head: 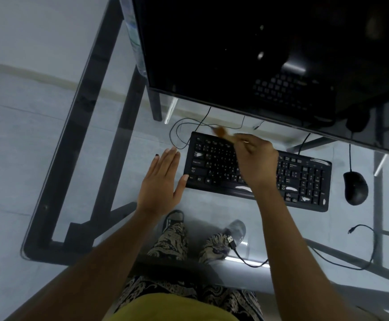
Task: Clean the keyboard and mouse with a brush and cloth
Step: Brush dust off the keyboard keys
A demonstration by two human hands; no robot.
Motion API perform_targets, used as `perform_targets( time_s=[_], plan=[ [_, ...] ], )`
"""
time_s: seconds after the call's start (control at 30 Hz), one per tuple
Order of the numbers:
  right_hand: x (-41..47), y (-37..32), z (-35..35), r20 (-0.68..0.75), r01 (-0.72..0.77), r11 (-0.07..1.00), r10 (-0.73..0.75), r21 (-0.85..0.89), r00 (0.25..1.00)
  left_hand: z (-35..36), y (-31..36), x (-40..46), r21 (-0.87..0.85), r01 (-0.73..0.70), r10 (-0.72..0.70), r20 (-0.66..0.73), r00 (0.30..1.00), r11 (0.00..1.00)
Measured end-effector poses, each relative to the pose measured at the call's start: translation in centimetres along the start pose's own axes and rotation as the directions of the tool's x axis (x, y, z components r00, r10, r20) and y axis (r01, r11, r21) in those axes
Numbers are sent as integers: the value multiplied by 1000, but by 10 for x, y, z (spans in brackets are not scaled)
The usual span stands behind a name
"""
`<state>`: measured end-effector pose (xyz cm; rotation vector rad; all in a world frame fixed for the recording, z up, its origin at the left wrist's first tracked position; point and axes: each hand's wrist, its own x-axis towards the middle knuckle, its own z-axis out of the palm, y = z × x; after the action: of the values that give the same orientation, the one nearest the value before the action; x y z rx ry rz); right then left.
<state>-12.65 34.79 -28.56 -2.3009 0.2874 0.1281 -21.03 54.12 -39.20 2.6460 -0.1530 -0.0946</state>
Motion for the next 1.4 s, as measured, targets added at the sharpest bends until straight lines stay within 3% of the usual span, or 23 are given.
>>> perform_targets(
  time_s=[0.07,0.17,0.23,0.3,0.37,0.4,0.47,0.57,0.63,0.7,0.8,0.93,1.1,1.23,1.33,1.4],
  plan=[
    [0,11,-12,-148,-27,998,20,-50,989,1,0,-1,-10,2,-2,-7,1000,1000],
    [-8,26,-26,-67,-14,999,17,46,998,0,0,0,-21,1,-1,-15,1000,1000],
    [-16,31,-34,-62,67,995,-72,-79,995,0,0,0,-16,-2,2,-19,1000,1000],
    [-22,31,-45,80,38,999,-35,-35,996,1,-1,-1,-11,-11,11,-15,1000,1000],
    [-26,26,-55,341,-69,996,46,58,939,0,-2,-2,-22,-10,10,-22,1000,1000],
    [-29,24,-57,377,-77,995,47,66,925,-1,-1,-2,-30,-12,11,-31,999,999],
    [-29,29,-56,239,-71,983,29,168,970,-4,2,-3,-21,-49,48,-26,999,999],
    [-23,40,-51,101,-140,951,116,275,988,-2,25,-5,15,-224,224,30,974,974],
    [-16,50,-54,-66,-149,978,160,149,985,6,47,-4,27,-334,331,81,940,942],
    [-13,55,-61,-237,-114,992,122,50,964,18,67,-1,32,-358,352,108,930,933],
    [-12,52,-66,-158,-49,996,61,80,985,32,87,7,48,-302,295,118,948,952],
    [-10,60,-74,-260,47,981,-95,-186,961,44,90,9,130,-289,273,133,953,948],
    [-12,53,-93,63,72,974,-60,-213,996,47,93,9,171,-287,267,129,955,943],
    [-11,62,-103,-69,223,913,-261,-340,963,47,94,8,166,-242,225,119,967,956],
    [-17,71,-107,163,164,943,-120,-290,979,45,95,8,171,-239,218,131,967,956],
    [-26,74,-111,203,83,971,-37,-224,978,45,94,9,164,-237,218,127,968,958]
  ],
)
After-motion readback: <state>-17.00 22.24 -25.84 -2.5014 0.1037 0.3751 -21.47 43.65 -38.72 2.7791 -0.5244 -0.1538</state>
